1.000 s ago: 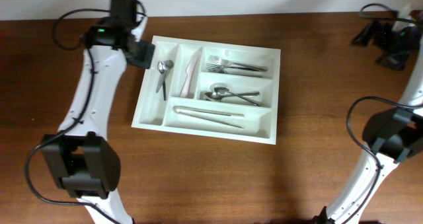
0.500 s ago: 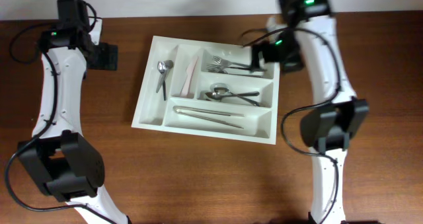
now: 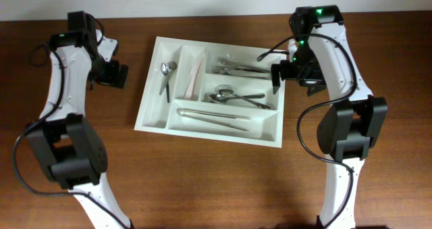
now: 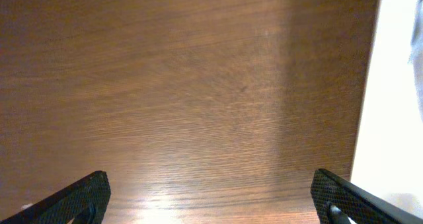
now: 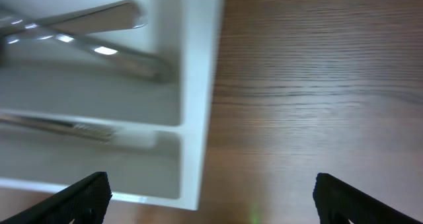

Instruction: Pack container

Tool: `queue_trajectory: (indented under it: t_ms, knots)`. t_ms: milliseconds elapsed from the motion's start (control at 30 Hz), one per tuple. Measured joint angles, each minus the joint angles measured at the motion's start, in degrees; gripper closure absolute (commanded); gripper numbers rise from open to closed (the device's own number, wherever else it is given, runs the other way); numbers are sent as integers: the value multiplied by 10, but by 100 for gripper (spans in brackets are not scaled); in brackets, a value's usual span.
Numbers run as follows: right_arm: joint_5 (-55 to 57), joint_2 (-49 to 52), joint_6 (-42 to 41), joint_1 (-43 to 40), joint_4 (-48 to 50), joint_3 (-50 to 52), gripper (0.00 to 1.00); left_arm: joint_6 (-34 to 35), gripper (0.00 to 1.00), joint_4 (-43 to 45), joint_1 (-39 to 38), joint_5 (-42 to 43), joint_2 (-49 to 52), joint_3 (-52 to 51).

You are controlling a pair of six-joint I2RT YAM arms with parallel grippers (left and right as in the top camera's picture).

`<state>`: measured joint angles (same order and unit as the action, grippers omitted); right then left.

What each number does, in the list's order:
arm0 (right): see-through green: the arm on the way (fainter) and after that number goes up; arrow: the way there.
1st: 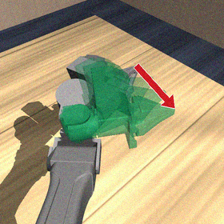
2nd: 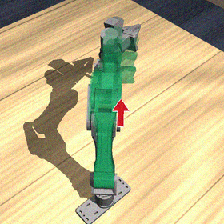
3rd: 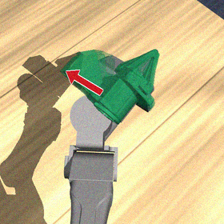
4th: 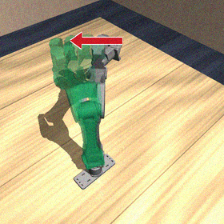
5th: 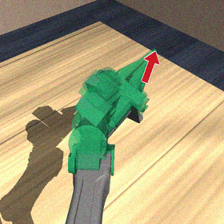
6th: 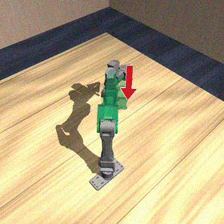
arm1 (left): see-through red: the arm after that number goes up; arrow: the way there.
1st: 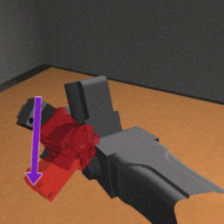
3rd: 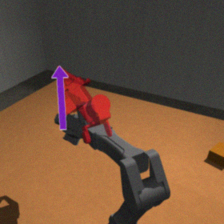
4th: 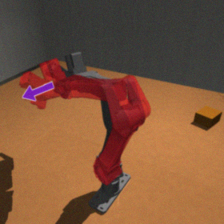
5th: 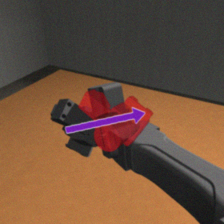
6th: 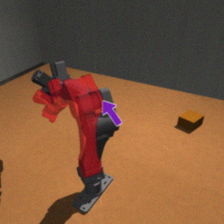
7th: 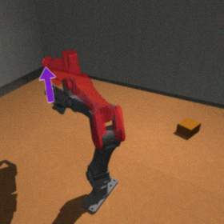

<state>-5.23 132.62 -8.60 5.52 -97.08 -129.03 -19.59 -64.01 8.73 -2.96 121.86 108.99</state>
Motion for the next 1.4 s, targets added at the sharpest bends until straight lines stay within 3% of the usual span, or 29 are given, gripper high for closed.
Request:
queue_trajectory:
  t_ms: [200,733,1400]
  knots:
    - [25,0,0,-5,1,0,1,-2,1,-22,0,10,44,0]
    - [29,0,5,-5,41,1,1,-4,1,-81,0,47,45,0]
    - [29,0,9,-15,70,3,1,-4,1,-82,0,55,45,-54]
